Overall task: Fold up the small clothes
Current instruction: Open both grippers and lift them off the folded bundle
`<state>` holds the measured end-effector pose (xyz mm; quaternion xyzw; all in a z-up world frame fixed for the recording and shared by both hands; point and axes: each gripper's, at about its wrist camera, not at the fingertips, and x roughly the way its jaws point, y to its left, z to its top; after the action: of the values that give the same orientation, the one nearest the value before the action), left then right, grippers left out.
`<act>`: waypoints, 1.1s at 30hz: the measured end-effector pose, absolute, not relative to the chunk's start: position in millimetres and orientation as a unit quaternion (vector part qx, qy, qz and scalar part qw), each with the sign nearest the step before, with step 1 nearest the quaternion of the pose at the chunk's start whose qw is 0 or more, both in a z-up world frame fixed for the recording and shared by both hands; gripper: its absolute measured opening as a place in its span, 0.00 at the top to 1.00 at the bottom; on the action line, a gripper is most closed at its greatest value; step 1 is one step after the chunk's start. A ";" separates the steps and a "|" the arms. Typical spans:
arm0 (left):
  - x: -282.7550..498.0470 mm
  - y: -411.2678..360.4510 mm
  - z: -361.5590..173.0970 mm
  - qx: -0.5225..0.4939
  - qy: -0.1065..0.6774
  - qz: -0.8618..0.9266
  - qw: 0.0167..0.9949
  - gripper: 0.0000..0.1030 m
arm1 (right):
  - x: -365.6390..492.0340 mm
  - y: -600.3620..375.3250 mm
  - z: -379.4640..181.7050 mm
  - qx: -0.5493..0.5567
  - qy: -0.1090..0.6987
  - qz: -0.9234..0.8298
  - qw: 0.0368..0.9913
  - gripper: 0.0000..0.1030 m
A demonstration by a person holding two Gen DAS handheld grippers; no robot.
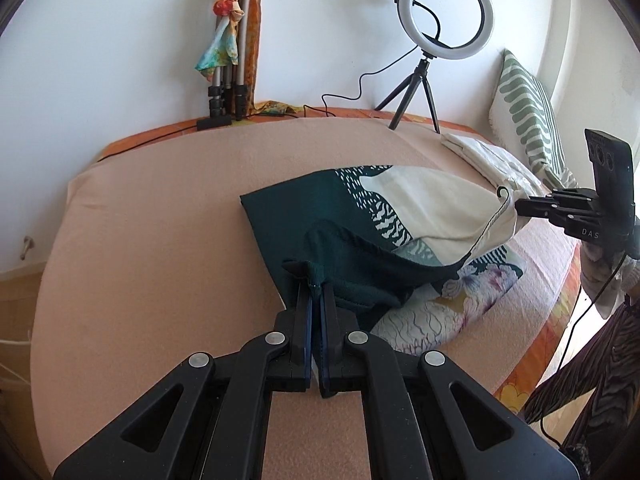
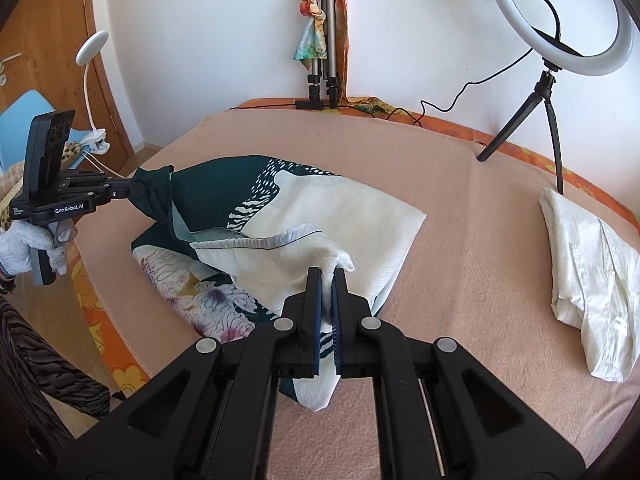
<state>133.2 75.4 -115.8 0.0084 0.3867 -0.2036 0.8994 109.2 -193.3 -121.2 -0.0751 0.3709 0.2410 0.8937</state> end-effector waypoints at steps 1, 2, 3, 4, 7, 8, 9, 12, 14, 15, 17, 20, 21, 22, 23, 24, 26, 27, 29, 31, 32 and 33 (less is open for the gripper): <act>129.4 74.5 -118.7 0.015 0.392 -0.204 0.897 0.98 | 105.8 -195.2 -123.5 -0.079 0.370 0.238 0.895 0.95; 125.7 73.9 -120.9 0.020 0.396 -0.206 0.895 0.96 | 102.8 -197.8 -125.3 -0.080 0.368 0.237 0.895 0.95; 122.5 73.8 -122.9 0.027 0.399 -0.207 0.893 0.95 | 99.7 -200.3 -126.3 -0.079 0.367 0.237 0.896 0.95; 118.9 73.3 -124.2 0.036 0.403 -0.205 0.891 0.93 | 96.9 -203.0 -126.6 -0.080 0.364 0.236 0.897 0.95; 107.2 76.3 -125.0 0.040 0.410 -0.207 0.887 0.90 | 86.1 -210.4 -125.1 -0.091 0.354 0.233 0.901 0.95; 103.7 78.0 -124.8 0.042 0.409 -0.207 0.888 0.81 | 82.2 -212.9 -124.8 -0.094 0.354 0.237 0.900 0.95; 99.8 79.2 -123.7 0.046 0.407 -0.204 0.889 0.75 | 78.7 -214.9 -124.8 -0.099 0.355 0.237 0.899 0.95; 87.8 83.5 -120.9 0.048 0.402 -0.205 0.891 0.73 | 67.6 -221.5 -124.7 -0.111 0.356 0.236 0.897 0.95; 84.3 89.4 -116.8 0.042 0.393 -0.197 0.897 0.73 | 65.8 -229.4 -125.9 -0.097 0.364 0.230 0.897 0.95; 84.9 93.5 -114.1 0.027 0.391 -0.197 0.899 0.73 | 67.1 -234.7 -127.2 -0.077 0.375 0.229 0.895 0.95; 87.4 99.0 -110.1 0.000 0.390 -0.198 0.899 0.73 | 70.6 -246.9 -130.3 -0.021 0.395 0.233 0.888 0.95; 92.3 95.0 -109.4 -0.002 0.387 -0.190 0.902 0.73 | 78.6 -267.3 -137.7 0.076 0.422 0.235 0.872 0.85; 95.1 92.7 -111.2 -0.003 0.391 -0.189 0.901 0.73 | 82.3 -275.8 -142.0 0.120 0.433 0.237 0.861 0.78; 98.0 90.1 -113.3 -0.004 0.396 -0.188 0.899 0.73 | 84.7 -283.3 -147.1 0.160 0.438 0.242 0.851 0.75; 100.9 88.0 -115.1 -0.009 0.398 -0.186 0.898 0.73 | 87.1 -288.1 -151.5 0.182 0.444 0.236 0.845 0.74; 103.8 87.0 -116.4 -0.020 0.400 -0.183 0.898 0.73 | 90.0 -289.4 -155.0 0.184 0.452 0.222 0.844 0.74; 110.6 89.8 -119.7 -0.060 0.410 -0.184 0.891 0.73 | 93.9 -286.4 -162.0 0.177 0.464 0.215 0.841 0.74; 113.4 92.1 -121.6 -0.080 0.418 -0.181 0.887 0.71 | 94.9 -284.8 -165.4 0.180 0.469 0.219 0.837 0.74; 116.4 99.1 -125.7 -0.120 0.427 -0.176 0.879 0.57 | 97.5 -278.5 -171.1 0.180 0.478 0.229 0.828 0.74; 117.9 108.6 -130.8 -0.159 0.437 -0.170 0.869 0.55 | 99.4 -272.7 -174.8 0.171 0.483 0.232 0.827 0.74; 119.2 113.8 -134.2 -0.179 0.445 -0.168 0.861 0.55 | 99.9 -270.7 -176.5 0.170 0.485 0.233 0.826 0.74; 120.6 119.9 -138.1 -0.203 0.453 -0.167 0.852 0.55 | 100.9 -269.5 -177.9 0.170 0.487 0.236 0.824 0.74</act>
<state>120.6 119.9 -138.1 -0.2030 0.4529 -0.1666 0.8520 100.9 -269.5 -177.9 0.1705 0.4866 0.2357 0.8238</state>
